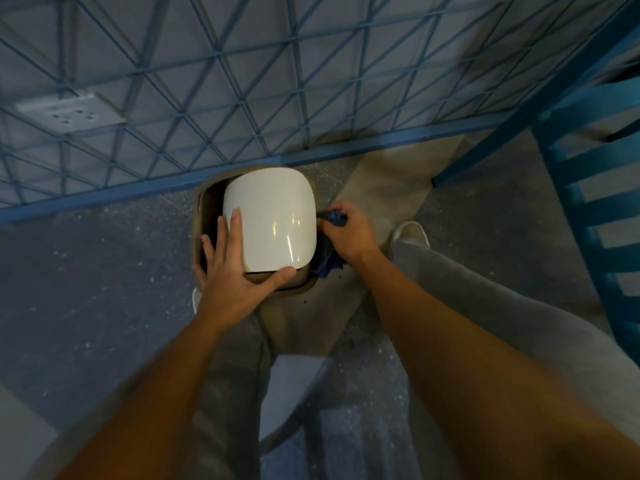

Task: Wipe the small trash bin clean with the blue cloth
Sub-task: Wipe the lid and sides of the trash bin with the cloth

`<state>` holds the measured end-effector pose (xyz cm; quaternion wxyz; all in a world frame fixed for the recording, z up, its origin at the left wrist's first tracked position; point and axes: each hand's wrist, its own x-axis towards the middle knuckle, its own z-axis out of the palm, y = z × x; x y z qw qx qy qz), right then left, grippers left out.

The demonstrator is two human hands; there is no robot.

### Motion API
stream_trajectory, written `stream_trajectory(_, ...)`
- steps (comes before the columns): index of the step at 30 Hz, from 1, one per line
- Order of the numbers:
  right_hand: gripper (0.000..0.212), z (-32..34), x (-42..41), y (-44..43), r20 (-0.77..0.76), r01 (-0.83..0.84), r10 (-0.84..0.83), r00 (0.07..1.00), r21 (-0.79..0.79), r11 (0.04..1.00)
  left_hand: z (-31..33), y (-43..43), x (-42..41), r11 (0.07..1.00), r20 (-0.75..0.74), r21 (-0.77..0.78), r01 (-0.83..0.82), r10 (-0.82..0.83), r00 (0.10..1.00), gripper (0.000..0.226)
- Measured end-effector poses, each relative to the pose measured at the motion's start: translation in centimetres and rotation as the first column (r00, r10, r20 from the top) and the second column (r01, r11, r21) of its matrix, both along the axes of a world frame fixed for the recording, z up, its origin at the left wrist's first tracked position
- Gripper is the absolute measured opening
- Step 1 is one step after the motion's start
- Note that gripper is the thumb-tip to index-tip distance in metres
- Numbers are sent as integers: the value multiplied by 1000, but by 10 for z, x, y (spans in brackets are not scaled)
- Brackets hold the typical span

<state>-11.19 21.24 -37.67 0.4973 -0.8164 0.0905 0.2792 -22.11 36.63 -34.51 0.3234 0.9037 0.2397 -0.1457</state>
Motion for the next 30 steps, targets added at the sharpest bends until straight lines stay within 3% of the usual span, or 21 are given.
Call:
stream_trajectory(4, 35, 7, 20, 6, 13, 122, -124, 992, 104, 987, 0, 0, 0, 1000, 20, -20, -7, 8, 1000, 130)
stream_trajectory(9, 37, 4, 15, 3, -120, 99, -79, 990, 165, 981, 1, -1, -1, 997, 20, -62, -49, 51, 999, 138)
stream_trajectory(13, 28, 4, 14, -3, -109, 65, -45, 993, 180, 982, 7, -7, 2, 994, 20, -73, -77, 79, 997, 133)
stream_trajectory(17, 36, 6, 16, -6, -82, 28, -14, 997, 168, 985, 8, -15, 8, 996, 74, 72, -52, 47, 996, 111)
stream_trajectory(22, 34, 4, 17, -18, -60, 21, -20, 998, 21, 1000, -1, -9, 13, 945, 89, 316, 83, -117, 989, 105)
stream_trajectory(27, 31, 10, 24, -11, -36, 65, -61, 998, 156, 986, -6, -11, 19, 926, 103, 353, 137, -184, 977, 99)
stream_trajectory(30, 29, 8, 23, 4, 32, -10, 5, 999, 153, 988, -8, -13, 19, 932, 113, 342, 118, -166, 980, 98)
